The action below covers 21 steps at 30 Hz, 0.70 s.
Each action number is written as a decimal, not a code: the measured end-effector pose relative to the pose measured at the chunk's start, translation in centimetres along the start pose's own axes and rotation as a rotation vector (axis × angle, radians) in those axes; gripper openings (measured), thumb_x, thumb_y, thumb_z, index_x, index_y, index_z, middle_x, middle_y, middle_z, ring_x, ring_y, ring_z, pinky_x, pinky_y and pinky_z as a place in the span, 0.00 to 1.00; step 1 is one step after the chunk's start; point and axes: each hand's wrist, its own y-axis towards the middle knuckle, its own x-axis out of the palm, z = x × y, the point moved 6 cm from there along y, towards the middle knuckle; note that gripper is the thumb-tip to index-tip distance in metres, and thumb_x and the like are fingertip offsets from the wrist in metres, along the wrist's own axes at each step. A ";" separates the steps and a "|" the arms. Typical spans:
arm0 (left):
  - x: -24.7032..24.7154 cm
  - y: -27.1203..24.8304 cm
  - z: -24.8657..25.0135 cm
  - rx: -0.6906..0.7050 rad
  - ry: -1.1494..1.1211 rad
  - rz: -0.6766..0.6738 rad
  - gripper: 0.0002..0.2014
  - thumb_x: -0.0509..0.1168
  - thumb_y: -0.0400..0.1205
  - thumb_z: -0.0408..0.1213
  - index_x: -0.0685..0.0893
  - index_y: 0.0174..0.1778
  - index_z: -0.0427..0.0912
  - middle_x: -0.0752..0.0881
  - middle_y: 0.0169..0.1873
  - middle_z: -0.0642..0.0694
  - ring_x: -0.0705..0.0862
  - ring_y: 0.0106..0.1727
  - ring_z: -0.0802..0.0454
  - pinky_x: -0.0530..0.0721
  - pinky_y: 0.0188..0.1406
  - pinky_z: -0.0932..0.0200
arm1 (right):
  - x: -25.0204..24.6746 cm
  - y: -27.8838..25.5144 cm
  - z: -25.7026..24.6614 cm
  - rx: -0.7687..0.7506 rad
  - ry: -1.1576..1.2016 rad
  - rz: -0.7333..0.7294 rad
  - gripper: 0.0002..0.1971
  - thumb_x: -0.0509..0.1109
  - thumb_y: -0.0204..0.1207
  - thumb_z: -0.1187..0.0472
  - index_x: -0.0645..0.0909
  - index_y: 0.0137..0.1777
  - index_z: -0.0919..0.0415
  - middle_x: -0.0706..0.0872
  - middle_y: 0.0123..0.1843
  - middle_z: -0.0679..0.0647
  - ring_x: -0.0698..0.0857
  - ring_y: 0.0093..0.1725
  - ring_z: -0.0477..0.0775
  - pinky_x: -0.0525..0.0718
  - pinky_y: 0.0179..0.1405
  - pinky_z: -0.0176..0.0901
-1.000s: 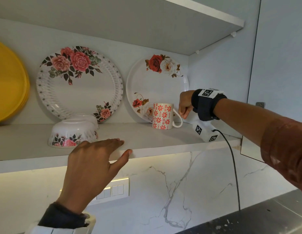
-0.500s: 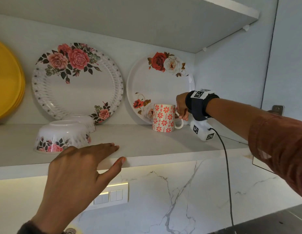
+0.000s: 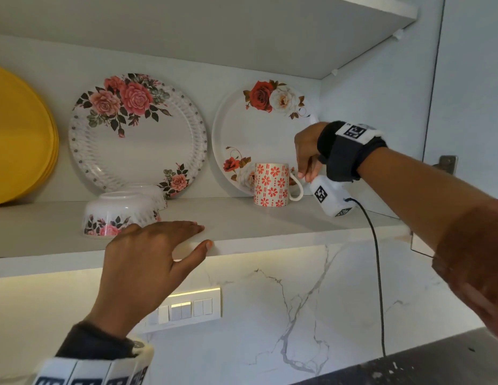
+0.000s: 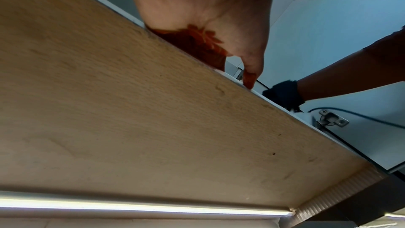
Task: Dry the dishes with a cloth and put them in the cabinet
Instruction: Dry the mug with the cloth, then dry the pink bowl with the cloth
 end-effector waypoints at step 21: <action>19.9 -29.8 8.0 -0.227 -0.769 -0.903 0.19 0.60 0.73 0.51 0.90 0.47 0.43 0.90 0.42 0.48 0.87 0.44 0.53 0.84 0.47 0.53 | 43.2 -25.3 4.9 0.140 0.349 -0.573 0.12 0.76 0.69 0.62 0.87 0.51 0.66 0.89 0.49 0.58 0.87 0.52 0.57 0.80 0.45 0.39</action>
